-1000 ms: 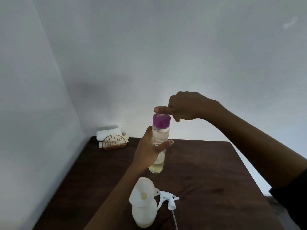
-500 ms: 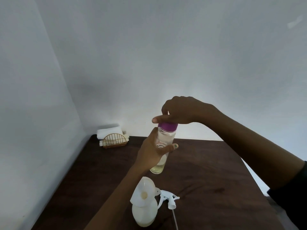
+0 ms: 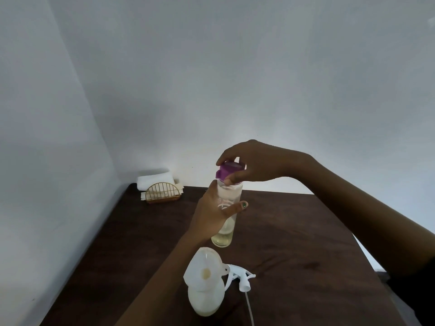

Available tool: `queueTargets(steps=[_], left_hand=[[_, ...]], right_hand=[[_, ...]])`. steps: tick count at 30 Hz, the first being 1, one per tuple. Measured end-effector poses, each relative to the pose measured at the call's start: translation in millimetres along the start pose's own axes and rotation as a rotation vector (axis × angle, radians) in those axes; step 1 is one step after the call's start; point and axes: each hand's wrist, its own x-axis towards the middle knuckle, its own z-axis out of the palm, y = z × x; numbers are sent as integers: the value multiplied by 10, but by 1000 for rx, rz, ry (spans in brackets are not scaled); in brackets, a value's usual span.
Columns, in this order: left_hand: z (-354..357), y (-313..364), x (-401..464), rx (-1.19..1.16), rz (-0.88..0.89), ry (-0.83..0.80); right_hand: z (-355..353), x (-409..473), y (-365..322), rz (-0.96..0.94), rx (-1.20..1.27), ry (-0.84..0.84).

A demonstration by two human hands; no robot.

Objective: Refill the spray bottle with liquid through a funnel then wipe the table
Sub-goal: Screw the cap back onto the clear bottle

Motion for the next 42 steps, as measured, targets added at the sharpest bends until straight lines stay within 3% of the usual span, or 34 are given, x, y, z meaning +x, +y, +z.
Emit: queueTargets(steps=[4, 11, 16, 29, 42], left_hand=[[-19, -122, 80, -37, -23, 2], [-128, -436, 307, -20, -150, -276], [-208, -831, 596, -68, -307, -335], [-114, -1535, 1472, -54, -491, -122], [-148, -1920, 1712, -71, -552, -84]], right_hand=[[177, 51, 112, 51, 172, 71], [732, 361, 431, 150, 306, 110], [1124, 772, 678, 229, 340, 218], [1720, 2073, 1182, 292, 388, 346], [1865, 2489, 1288, 287, 377, 309]])
